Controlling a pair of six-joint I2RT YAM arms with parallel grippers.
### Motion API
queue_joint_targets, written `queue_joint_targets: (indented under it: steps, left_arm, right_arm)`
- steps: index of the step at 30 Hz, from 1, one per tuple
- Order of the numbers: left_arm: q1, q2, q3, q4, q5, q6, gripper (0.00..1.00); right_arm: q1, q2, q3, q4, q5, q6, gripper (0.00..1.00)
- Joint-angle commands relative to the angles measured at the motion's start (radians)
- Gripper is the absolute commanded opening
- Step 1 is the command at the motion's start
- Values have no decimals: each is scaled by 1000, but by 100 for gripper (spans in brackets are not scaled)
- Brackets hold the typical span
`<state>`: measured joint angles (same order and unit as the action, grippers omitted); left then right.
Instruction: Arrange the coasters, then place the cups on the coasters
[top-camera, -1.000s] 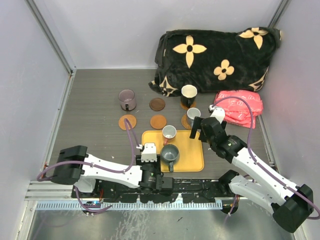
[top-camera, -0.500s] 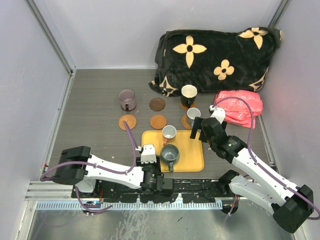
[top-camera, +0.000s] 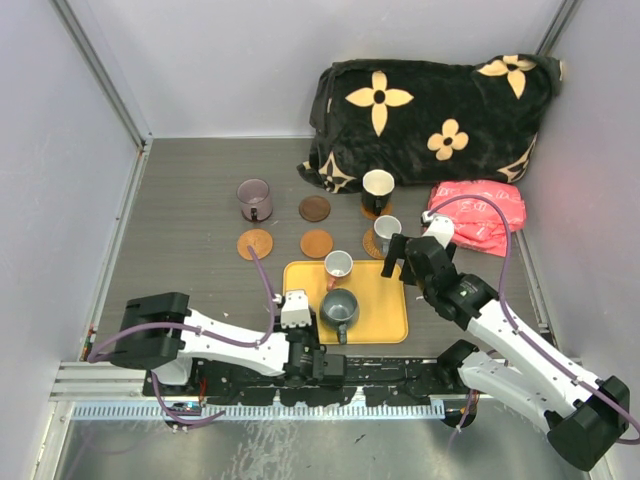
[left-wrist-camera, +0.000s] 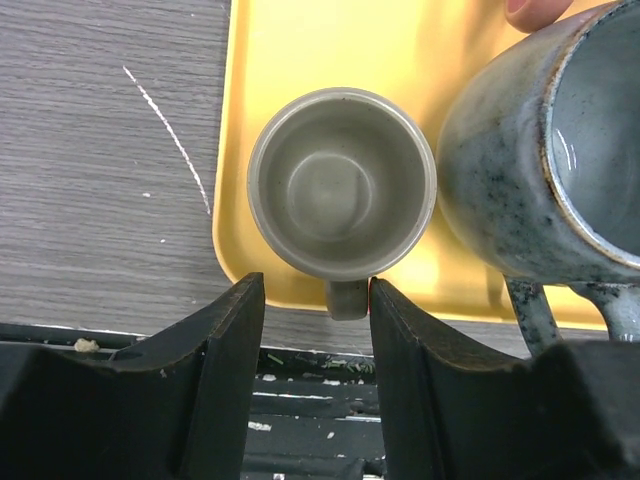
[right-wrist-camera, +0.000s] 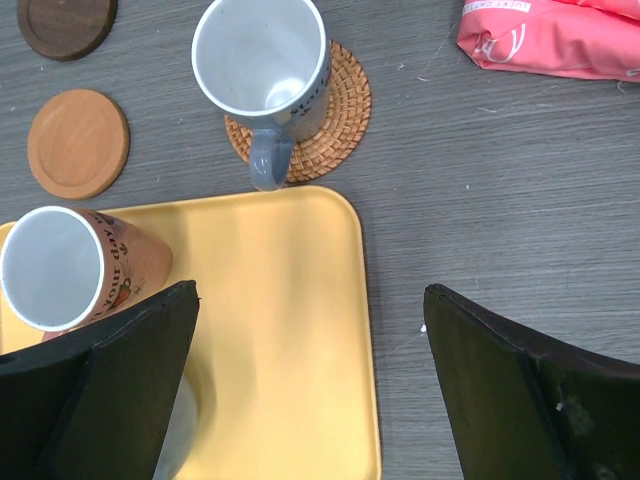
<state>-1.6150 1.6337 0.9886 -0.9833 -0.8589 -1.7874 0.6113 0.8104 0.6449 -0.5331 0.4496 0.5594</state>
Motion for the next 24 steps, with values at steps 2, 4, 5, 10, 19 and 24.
queue_joint_targets:
  steps: [2, 4, 5, 10, 19, 24]
  left_arm:
    - [24, 11, -13, 48, -22, 25, 48]
    - [30, 9, -22, 62, -23, 31, 48]
    - [32, 9, -27, 69, -23, 36, 47]
    - [42, 20, -31, 87, -23, 50, 45]
    - [41, 54, 8, 50, -31, 51, 33]
    - [42, 58, 20, 35, -33, 52, 25]
  right_arm:
    - [-4, -27, 3, 6, 30, 9, 100]
    - [-4, -30, 1, 5, 29, 10, 100]
    - [-5, -32, 0, 4, 29, 9, 100]
    - [-4, -37, -1, 2, 27, 10, 100]
    - [-4, -43, -3, -3, 24, 10, 100]
    - [-5, -47, -5, -2, 23, 13, 100]
